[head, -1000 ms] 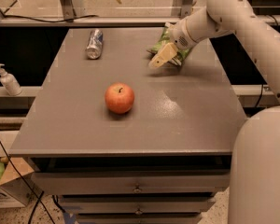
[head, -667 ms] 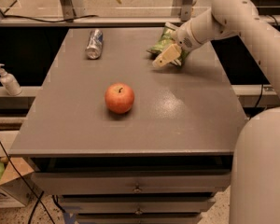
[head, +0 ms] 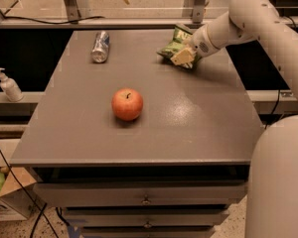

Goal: Move green jalapeno chip bag near redbull can

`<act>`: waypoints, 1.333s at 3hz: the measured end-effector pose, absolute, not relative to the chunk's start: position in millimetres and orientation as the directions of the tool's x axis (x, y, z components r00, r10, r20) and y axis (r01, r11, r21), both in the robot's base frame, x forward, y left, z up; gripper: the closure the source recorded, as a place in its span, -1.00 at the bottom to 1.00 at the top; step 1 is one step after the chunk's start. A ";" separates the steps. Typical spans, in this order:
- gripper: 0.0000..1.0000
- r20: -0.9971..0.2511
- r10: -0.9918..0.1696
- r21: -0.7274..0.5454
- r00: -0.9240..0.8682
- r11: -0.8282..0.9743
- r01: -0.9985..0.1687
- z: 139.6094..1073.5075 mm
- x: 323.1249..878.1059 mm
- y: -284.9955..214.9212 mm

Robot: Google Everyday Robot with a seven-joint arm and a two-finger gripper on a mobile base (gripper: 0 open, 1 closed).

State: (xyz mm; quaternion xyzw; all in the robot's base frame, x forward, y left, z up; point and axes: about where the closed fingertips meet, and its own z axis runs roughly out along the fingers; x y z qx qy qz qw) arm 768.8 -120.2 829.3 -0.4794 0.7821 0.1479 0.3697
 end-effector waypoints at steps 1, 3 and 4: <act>0.71 -0.720 -0.641 -0.123 -0.267 0.497 -0.859 832.3 768.8 -120.2; 1.00 -0.720 -0.641 -0.123 -0.266 0.496 -0.860 840.6 768.7 -119.7; 0.66 -0.720 -0.641 -0.123 -0.266 0.496 -0.860 841.4 768.7 -119.5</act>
Offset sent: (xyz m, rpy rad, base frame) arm -0.0361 0.0938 0.1085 0.0675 -0.2214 0.3032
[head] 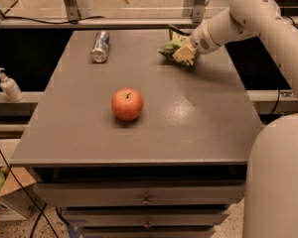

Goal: Move green jalapeno chip bag near redbull can

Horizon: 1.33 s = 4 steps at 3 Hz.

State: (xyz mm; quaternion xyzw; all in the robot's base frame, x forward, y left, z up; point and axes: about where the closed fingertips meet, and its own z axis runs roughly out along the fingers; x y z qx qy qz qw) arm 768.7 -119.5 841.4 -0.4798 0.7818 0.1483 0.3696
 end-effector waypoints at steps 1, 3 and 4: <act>0.62 -0.720 -0.641 -0.123 -0.266 0.495 -0.860 841.7 768.7 -119.4; 0.68 -0.720 -0.641 -0.123 -0.266 0.495 -0.860 841.8 768.7 -119.2; 0.20 -0.772 -0.618 -0.123 -0.151 0.377 -0.918 852.4 757.7 -64.9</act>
Offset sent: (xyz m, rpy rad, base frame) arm -0.0086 0.0717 0.0319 0.1011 -0.1011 0.1876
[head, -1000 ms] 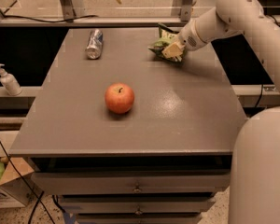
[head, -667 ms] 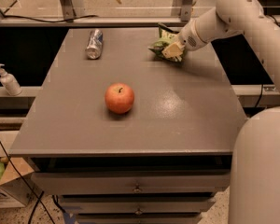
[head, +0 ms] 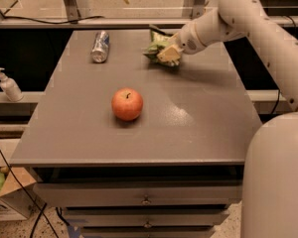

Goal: Move green jalapeno chip bag near redbull can

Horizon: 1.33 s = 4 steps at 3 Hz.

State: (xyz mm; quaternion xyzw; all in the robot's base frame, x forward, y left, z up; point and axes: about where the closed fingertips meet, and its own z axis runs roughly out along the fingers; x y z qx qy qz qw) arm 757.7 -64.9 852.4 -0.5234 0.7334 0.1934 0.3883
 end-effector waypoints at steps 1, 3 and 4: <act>-0.25 -0.816 -0.577 -0.137 -0.030 0.244 -0.960 864.5 742.1 -9.6; -1.00 -0.861 -0.502 -0.154 0.084 0.100 -0.983 878.4 727.0 49.4; -1.00 -0.874 -0.473 -0.165 0.116 0.063 -0.984 883.7 723.3 65.9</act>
Offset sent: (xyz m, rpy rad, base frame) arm -0.0384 0.1248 0.0334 0.1858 -0.0823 0.3589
